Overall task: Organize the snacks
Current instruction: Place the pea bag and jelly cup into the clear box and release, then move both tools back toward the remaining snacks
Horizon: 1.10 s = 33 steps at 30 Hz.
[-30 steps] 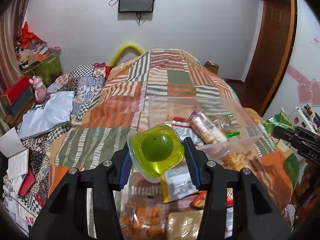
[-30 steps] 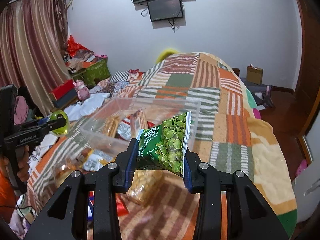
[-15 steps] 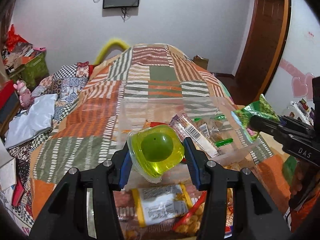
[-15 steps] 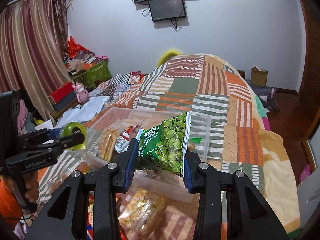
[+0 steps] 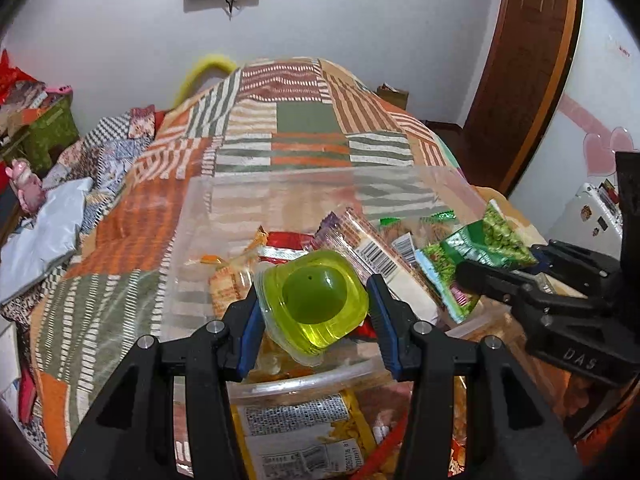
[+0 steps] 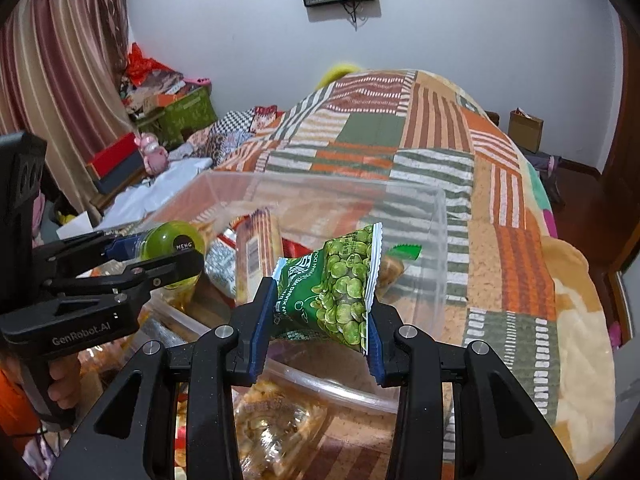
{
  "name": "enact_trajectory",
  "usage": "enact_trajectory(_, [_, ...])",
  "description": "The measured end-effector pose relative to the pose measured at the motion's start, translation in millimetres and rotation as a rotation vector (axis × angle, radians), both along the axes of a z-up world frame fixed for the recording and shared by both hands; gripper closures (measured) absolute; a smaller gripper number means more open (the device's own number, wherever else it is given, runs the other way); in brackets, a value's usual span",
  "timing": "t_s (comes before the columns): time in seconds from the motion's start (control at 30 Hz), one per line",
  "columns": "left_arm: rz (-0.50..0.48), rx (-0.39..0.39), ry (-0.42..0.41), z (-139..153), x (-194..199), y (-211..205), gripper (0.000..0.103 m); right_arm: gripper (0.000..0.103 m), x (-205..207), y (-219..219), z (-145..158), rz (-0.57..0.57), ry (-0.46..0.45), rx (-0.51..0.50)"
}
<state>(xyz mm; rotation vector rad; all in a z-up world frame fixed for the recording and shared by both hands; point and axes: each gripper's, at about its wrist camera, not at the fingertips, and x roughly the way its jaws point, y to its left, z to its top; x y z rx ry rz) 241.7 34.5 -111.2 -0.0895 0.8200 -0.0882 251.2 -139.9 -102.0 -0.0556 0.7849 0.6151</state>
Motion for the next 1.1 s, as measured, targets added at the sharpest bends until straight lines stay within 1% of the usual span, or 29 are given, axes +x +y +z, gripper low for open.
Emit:
enact_trajectory(0.07, [-0.001,-0.004,0.015,-2.5,1.3,0.1,0.055,0.066,0.5,2.5,-2.4,0.005,0.008,-0.012])
enact_trajectory(0.17, [-0.001,-0.009,0.064,-9.4,4.7,0.5,0.054,0.064,0.1,5.1,-3.8,0.009,0.011,-0.024])
enact_trajectory(0.27, [0.002,-0.013,0.071,-9.2,4.4,-0.3,0.055,0.064,-2.1,5.9,-2.3,0.006,0.005,-0.036])
enact_trajectory(0.33, [0.010,-0.015,0.077,-9.0,4.1,-0.5,0.054,0.062,-3.5,5.7,-1.2,-0.002,-0.006,-0.050])
enact_trajectory(0.37, [0.012,-0.017,0.076,-8.4,3.8,-0.4,0.054,0.062,-4.1,5.1,-0.4,-0.004,-0.006,-0.054])
enact_trajectory(0.4, [0.015,-0.018,0.078,-7.3,2.4,-0.1,0.050,0.060,-4.8,3.9,0.7,-0.006,-0.005,-0.054])
enact_trajectory(0.43, [0.016,-0.018,0.079,-6.2,1.5,0.6,0.048,0.056,-4.8,2.4,1.5,-0.007,-0.004,-0.053])
enact_trajectory(0.47, [0.018,-0.021,0.077,-4.8,-0.5,1.0,0.043,0.053,-5.2,1.9,2.2,-0.009,-0.005,-0.052])
enact_trajectory(0.5, [0.019,-0.021,0.074,-3.4,-1.9,1.2,0.042,0.047,-6.9,0.1,3.9,-0.014,-0.010,-0.050])
enact_trajectory(0.53, [0.021,-0.016,0.069,-1.2,-4.3,1.3,0.042,0.045,-8.9,-1.6,5.7,-0.019,-0.019,-0.047])
enact_trajectory(0.7, [0.030,-0.019,0.039,13.7,-19.8,5.2,0.042,0.045,-18.0,-6.5,14.0,-0.022,-0.036,-0.036])
enact_trajectory(0.73, [0.034,-0.015,0.029,17.3,-24.7,6.0,0.041,0.045,-21.4,-8.1,16.8,-0.023,-0.043,-0.034])
enact_trajectory(0.8, [0.046,-0.006,0.009,23.8,-35.3,8.4,0.037,0.045,-27.2,-11.1,21.5,-0.024,-0.054,-0.030])
enact_trajectory(0.87, [0.055,0.000,-0.005,29.3,-46.2,11.0,0.036,0.045,-34.7,-14.2,27.2,-0.023,-0.062,-0.019])
enact_trajectory(1.03, [0.075,0.009,-0.022,40.6,-77.4,18.5,0.035,0.038,-58.0,-19.2,40.7,-0.021,-0.092,0.005])
enact_trajectory(1.1, [0.083,0.011,-0.030,43.7,-89.9,21.1,0.032,0.038,-67.1,-19.1,43.7,-0.016,-0.100,0.009])
